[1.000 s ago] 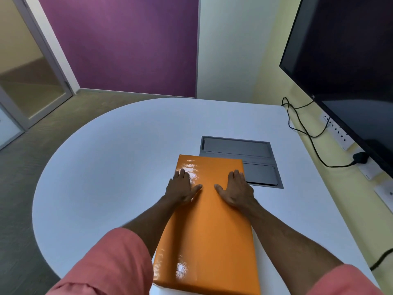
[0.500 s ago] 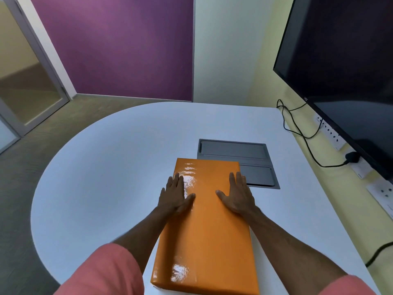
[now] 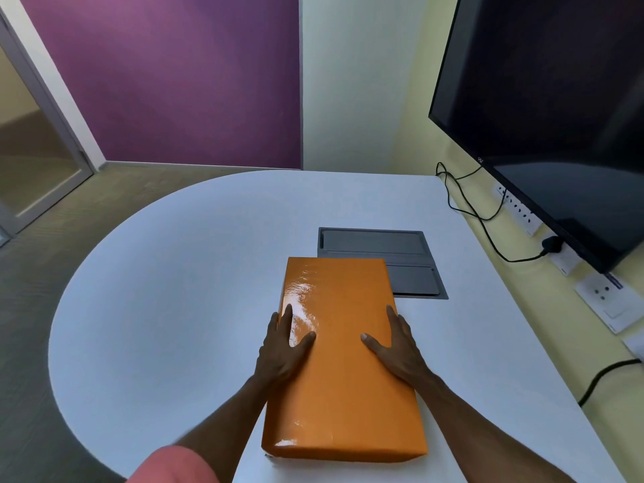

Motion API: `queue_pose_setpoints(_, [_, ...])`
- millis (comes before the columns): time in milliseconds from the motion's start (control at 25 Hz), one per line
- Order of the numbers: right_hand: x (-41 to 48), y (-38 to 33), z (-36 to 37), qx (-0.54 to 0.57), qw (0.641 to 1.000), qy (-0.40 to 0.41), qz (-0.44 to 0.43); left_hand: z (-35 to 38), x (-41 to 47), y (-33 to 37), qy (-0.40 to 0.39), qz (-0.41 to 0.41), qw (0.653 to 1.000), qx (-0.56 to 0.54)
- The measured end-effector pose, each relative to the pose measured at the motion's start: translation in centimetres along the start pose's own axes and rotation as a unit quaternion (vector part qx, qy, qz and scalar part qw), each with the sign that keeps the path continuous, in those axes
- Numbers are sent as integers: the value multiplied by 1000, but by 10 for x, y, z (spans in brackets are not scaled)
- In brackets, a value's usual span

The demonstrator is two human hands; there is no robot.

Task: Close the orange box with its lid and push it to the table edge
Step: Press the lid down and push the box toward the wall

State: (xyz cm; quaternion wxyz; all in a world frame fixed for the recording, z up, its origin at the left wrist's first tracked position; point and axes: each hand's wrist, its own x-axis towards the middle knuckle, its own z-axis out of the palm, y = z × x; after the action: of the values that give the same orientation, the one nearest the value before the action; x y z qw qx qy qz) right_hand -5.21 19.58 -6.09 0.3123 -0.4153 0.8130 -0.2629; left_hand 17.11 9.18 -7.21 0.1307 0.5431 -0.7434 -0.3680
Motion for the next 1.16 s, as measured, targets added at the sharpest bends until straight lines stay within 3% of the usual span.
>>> queue_pose_setpoints(480, [-5,-18,-6,57,997,47,14,-21,3,14,10,31,999,-19])
queue_pose_setpoints(800, [-6,-28,-61,71,993,93,2,-32,21,66,-1,83,996,-21])
queue_pose_setpoints(1160, [-17,14,-131,61,991,117,13,16,16,132,-23,105,993,-39])
